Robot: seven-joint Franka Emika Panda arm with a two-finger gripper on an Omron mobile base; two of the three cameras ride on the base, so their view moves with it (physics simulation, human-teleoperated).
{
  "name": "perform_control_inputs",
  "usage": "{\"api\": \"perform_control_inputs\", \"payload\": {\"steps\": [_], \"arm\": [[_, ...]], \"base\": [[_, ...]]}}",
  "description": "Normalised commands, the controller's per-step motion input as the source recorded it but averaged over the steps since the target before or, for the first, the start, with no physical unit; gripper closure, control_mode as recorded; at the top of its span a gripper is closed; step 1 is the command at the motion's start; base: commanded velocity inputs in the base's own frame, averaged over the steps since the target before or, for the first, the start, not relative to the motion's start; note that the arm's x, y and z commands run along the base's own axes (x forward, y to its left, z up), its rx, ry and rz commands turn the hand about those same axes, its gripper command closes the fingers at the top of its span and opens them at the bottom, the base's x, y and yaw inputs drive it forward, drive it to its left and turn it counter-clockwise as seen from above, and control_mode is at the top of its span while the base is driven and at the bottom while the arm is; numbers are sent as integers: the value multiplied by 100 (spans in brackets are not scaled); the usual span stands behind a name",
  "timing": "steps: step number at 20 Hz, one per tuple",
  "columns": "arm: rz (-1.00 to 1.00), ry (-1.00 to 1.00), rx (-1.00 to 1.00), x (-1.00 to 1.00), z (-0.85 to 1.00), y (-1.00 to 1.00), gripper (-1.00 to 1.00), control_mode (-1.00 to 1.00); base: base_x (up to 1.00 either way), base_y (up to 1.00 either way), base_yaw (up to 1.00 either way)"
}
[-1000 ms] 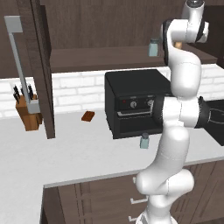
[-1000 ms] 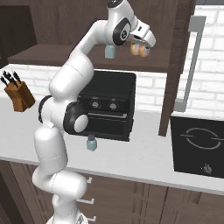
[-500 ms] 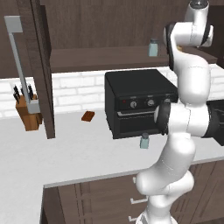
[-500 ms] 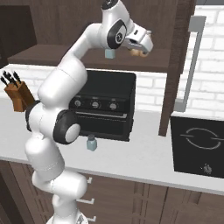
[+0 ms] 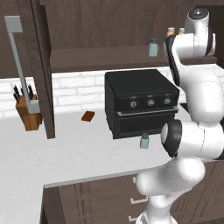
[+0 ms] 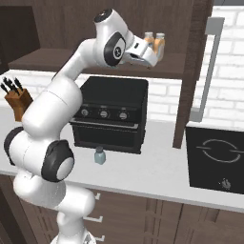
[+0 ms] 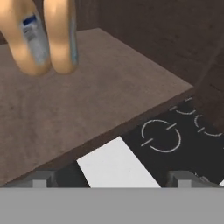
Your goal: Put the shaker and condiment bottle from the counter next to their counterparts in the cabinet.
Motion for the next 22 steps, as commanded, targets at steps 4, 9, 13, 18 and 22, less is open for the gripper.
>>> {"api": "perform_control_inputs", "payload": {"steps": [4,9,13,18,22], "arm": [[0,-2,-7,-81,-26,31,-100,-100],[0,-1,-6,-83,-20,30,-100,-100],[0,0,-1,-79,-12,26,-100,-100],[0,0,0,-70,-16,24,-100,-100],[4,0,-8,-53,-32,24,-100,-100]], "base": [[0,0,0],[0,0,0],[0,0,0],[0,0,0],[0,0,0]]}}
